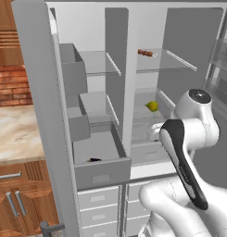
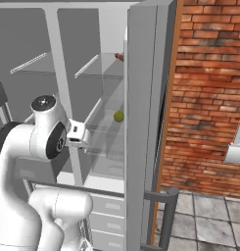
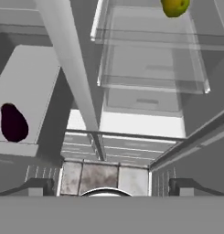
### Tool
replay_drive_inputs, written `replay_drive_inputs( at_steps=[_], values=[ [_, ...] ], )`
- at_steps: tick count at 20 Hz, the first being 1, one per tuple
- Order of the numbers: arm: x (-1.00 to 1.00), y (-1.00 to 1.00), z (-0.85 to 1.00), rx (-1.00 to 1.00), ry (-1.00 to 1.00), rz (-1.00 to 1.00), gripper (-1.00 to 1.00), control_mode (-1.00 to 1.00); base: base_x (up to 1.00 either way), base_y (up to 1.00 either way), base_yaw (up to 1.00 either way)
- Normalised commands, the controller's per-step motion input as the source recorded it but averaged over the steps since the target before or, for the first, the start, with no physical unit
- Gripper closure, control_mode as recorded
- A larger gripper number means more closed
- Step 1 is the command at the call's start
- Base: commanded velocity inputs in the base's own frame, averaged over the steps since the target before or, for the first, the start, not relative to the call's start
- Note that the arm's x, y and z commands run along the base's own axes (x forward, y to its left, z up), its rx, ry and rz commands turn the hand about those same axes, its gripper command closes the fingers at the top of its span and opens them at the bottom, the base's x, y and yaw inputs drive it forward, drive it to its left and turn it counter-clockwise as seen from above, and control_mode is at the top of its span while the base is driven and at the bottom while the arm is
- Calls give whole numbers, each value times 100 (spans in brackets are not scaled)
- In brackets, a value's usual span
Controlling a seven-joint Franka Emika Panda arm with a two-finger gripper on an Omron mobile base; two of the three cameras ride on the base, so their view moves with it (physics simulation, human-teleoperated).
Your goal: Take the pear and eggplant from the fridge shelf and place them in the freezer drawer to begin freezing them.
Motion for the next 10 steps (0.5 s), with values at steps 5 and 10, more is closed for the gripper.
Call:
replay_drive_inputs(
  at_steps=[5, 10],
  values=[
    [48, -73, 30, 1, 6, -21, -100, -100, 0, 0, 0],
    [83, -24, 6, 0, 2, -19, -100, -100, 0, 0, 0]
  ],
)
